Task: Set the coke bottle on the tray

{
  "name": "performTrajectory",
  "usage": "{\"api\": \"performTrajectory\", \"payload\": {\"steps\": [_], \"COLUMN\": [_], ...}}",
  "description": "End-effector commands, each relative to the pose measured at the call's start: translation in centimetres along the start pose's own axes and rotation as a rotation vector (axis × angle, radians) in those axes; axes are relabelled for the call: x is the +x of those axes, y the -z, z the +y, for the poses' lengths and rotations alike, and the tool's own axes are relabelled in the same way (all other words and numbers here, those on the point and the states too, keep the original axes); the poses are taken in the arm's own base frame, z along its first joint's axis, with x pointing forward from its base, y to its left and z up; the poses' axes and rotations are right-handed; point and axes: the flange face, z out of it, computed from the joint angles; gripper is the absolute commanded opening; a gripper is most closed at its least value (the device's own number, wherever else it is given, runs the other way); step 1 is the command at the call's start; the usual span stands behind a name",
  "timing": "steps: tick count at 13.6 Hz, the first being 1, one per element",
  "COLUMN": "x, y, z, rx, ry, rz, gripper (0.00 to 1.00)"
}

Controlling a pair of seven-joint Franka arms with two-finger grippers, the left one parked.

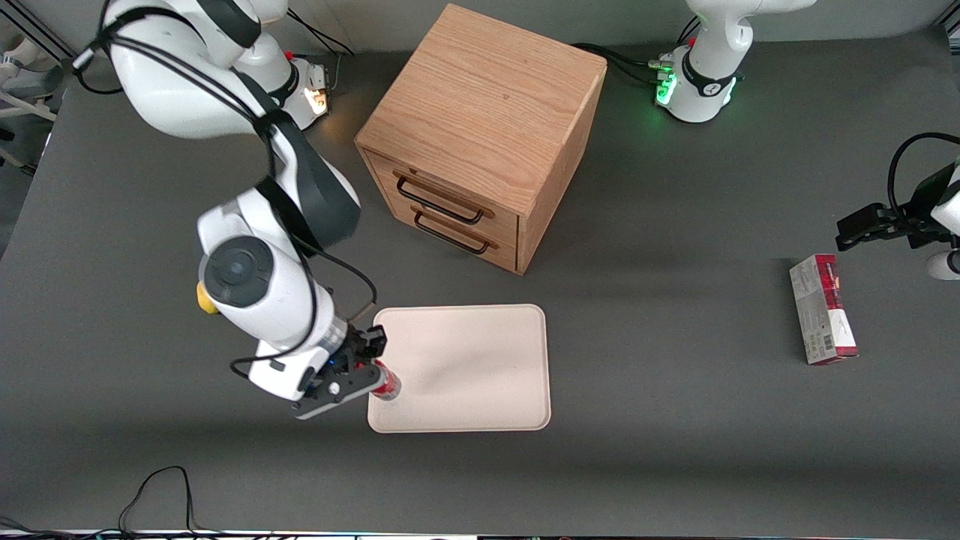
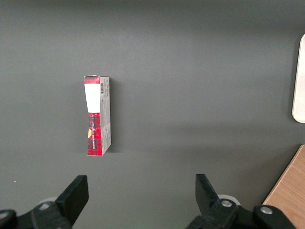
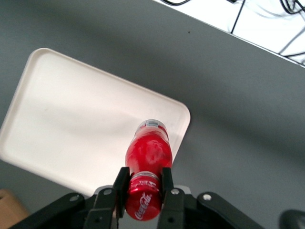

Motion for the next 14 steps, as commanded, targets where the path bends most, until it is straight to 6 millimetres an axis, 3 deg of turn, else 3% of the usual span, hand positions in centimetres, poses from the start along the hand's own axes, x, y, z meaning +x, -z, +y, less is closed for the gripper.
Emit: {"api": "performTrajectory", "payload": {"steps": [1, 3, 6, 7, 8, 11, 14], "x": [1.0, 1.0, 0.7, 0.7, 0.6, 0.4, 0.6], "y": [-3.5, -5.3, -6.2, -6.3, -6.6, -7.1, -5.7], "z": [-0.6, -0.5, -0.1, 0.1, 0.0, -0.1, 0.5], "rx": [-0.007, -0.003, -0.005, -0.003, 0.0, -0.002, 0.0], "ry": [0.009, 0.005, 0.003, -0.002, -0.017, -0.032, -0.039], "rz": [0.037, 0.023, 0.005, 0.003, -0.004, -0.006, 0.011], "gripper": [0.13, 0.16, 0.27, 0.48, 0.99, 1.0, 1.0]}}
